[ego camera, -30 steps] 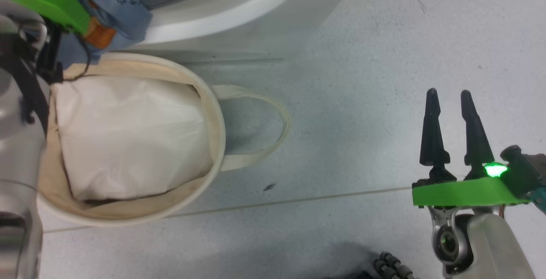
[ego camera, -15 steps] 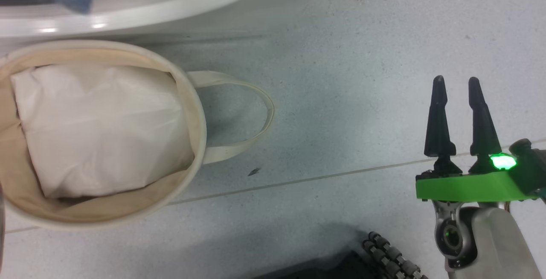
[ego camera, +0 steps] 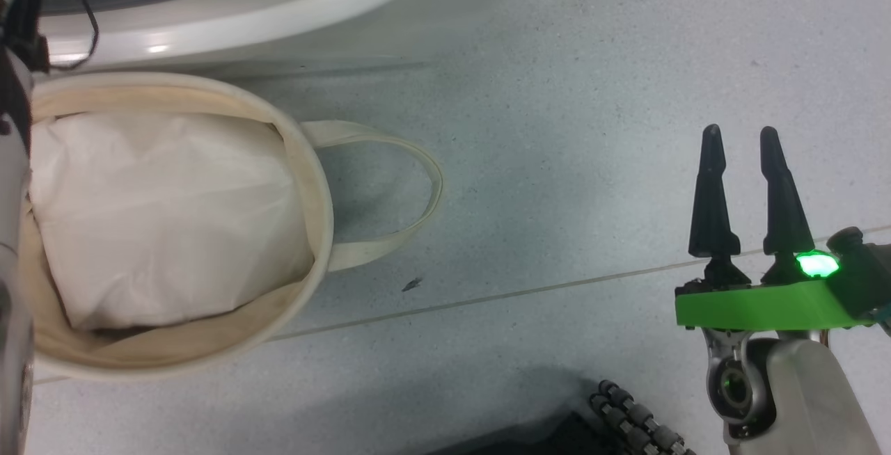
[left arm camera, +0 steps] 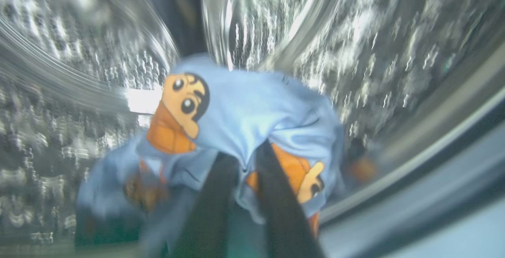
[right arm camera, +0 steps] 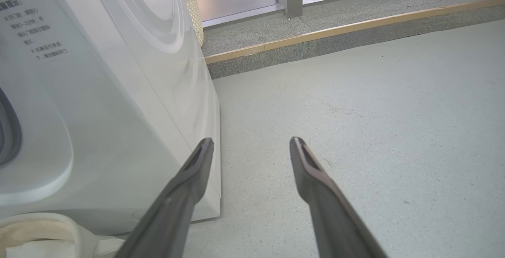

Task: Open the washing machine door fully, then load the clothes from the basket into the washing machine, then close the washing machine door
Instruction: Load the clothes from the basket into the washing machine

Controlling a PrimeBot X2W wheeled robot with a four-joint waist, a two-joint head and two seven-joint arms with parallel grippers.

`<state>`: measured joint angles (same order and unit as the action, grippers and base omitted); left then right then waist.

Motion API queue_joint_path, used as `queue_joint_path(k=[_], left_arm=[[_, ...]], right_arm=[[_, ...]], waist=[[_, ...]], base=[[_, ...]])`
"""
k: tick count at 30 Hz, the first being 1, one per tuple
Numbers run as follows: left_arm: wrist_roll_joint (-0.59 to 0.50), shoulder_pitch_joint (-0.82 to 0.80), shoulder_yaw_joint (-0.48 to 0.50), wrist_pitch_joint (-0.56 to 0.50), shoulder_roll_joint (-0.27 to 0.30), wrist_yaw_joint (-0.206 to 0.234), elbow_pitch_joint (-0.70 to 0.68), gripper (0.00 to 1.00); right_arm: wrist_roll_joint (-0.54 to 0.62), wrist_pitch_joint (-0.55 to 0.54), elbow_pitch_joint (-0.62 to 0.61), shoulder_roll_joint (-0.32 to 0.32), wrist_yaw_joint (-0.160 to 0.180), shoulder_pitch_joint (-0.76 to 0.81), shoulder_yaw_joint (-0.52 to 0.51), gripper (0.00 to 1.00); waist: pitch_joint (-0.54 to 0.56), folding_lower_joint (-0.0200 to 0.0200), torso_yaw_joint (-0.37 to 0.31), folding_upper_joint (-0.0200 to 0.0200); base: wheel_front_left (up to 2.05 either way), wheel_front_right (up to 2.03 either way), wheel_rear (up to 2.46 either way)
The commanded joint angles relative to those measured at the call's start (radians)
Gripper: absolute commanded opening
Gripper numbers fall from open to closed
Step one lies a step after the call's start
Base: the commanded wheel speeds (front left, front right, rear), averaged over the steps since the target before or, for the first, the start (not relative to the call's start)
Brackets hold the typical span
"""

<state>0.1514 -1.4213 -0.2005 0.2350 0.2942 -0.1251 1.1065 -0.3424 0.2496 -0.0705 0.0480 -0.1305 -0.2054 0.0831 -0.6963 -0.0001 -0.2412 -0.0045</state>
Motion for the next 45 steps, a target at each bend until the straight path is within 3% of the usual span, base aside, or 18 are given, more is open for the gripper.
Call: queue_joint_path(k=[1,2,6,12,14,21,27,34,45], left_arm=[[-0.005,-0.056,-0.024,-0.014,0.032,-0.005,0.008,0.94],[-0.001,-0.070,-0.040,-0.015,0.031,-0.005,0.029,1.00],[0.016,-0.111,-0.095,-0.068,0.033,-0.005,0.111,1.00],[0.042,-0.114,-0.145,-0.295,0.032,-0.005,0.171,1.00],[0.050,-0.111,-0.148,-0.315,0.035,-0.005,0.174,1.00],[0.066,-0.104,-0.143,-0.154,0.037,0.006,0.168,1.00],[0.152,-0.015,-0.071,-0.010,0.005,0.021,0.173,1.00],[0.189,0.135,-0.055,0.025,-0.044,0.007,0.152,1.00],[0.147,0.553,-0.001,0.027,-0.075,0.002,-0.242,1.00]], right_arm=[[0.000,0.012,-0.025,0.002,0.000,0.019,0.019,1.00],[-0.002,0.012,-0.025,0.002,0.000,0.018,0.020,1.00],[-0.004,0.012,-0.025,0.002,0.000,0.017,0.022,1.00],[-0.002,0.012,-0.023,0.002,0.000,0.016,0.020,1.00],[-0.003,0.012,-0.022,0.002,0.000,0.015,0.026,1.00],[-0.006,0.012,-0.006,0.002,0.000,0.004,0.042,1.00],[-0.013,0.012,0.024,0.002,0.000,0.000,0.044,1.00],[-0.017,0.012,0.068,0.010,0.000,-0.006,0.066,1.00],[-0.067,0.012,0.150,0.067,0.000,0.019,0.104,1.00]], waist=[[-0.001,0.0001,0.000,0.0000],[-0.002,0.0001,0.000,0.0000],[-0.005,0.0001,0.004,0.0000],[0.006,0.0001,0.009,0.0000],[0.016,0.0001,0.010,0.0000],[0.058,0.0001,0.011,0.0000],[0.136,0.0001,0.036,0.0000],[0.241,0.0001,0.079,0.0000],[0.467,0.0001,0.186,0.0000]], base=[[0.00,0.00,0.00],[0.00,0.00,0.00],[0.00,0.00,0.00],[0.00,0.00,0.00],[0.00,0.00,0.00],[0.00,0.00,0.00],[0.00,0.00,0.00],[0.00,0.00,0.00],[0.00,0.00,0.00]])
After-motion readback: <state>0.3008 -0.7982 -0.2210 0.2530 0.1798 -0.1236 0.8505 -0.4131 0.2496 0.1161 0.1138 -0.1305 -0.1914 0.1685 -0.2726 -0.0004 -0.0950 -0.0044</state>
